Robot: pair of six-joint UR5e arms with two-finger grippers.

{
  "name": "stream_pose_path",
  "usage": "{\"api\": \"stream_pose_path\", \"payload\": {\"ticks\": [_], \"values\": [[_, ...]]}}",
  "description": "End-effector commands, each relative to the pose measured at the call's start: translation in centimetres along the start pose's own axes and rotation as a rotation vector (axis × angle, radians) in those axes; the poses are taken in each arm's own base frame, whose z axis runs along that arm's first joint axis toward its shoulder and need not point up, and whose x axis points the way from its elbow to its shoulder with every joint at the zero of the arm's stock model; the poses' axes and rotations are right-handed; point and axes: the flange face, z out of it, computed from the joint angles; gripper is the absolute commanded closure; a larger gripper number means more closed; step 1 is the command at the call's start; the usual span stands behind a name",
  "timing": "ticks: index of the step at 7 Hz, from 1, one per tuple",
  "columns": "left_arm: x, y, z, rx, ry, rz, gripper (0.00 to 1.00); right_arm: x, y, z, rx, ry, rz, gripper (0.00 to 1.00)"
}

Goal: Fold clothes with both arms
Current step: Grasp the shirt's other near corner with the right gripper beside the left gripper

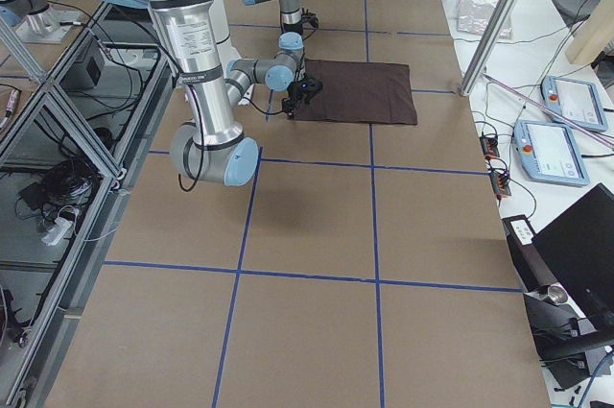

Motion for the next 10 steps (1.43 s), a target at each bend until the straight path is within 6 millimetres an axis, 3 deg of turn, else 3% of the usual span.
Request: {"api": "stream_pose_path", "payload": {"ticks": [1,4,7,10], "values": [[-0.1,-0.1,0.1,0.003,-0.002,-0.001,1.0,-0.9,1.1,-0.4,-0.001,0.013,0.039,0.0],[-0.2,-0.1,0.1,0.003,-0.003,-0.002,1.0,-0.9,2.5,-0.3,-0.009,0.031,0.078,0.0],[-0.2,-0.1,0.2,0.004,-0.005,-0.002,1.0,-1.0,2.4,1.0,0.005,0.045,0.08,0.0],[-0.2,-0.1,0.2,0.004,-0.005,0.0,1.0,-1.2,2.5,0.9,0.003,0.046,0.081,0.01]]}}
